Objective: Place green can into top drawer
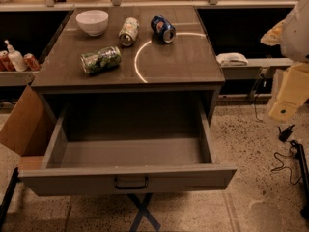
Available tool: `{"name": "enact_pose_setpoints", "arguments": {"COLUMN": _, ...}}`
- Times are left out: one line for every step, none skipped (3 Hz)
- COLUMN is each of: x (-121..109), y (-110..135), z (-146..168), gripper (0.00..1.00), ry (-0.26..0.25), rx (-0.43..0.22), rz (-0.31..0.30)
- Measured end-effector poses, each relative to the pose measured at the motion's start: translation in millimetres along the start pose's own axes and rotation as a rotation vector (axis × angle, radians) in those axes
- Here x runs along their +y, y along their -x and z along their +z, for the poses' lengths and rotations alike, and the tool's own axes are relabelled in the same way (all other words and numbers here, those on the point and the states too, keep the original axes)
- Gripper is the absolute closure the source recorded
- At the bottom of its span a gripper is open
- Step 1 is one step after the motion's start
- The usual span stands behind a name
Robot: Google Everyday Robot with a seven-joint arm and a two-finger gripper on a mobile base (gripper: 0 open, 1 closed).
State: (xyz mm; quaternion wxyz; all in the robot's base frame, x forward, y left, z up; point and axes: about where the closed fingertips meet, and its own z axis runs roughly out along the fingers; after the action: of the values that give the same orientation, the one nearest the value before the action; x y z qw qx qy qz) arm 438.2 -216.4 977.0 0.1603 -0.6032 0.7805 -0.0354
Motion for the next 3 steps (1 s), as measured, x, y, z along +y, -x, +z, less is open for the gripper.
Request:
{"name": "enact_pose_setpoints", "arguments": {"x": 0, "y": 0, "z": 0, "gripper": 0.00, "ry": 0.000, "rx": 0.000, "rz": -0.001}}
{"name": "enact_pose_setpoints", "arguments": {"x": -30, "y": 58, "z": 14, "gripper": 0.00, "ry": -0.010, "rx": -0.038, "rz": -0.122}}
{"name": "enact_pose_setpoints", "arguments": {"x": -53, "y": 118, "z": 32, "gripper": 0.00, "ry": -0.016, "rx": -0.096, "rz": -0.229}}
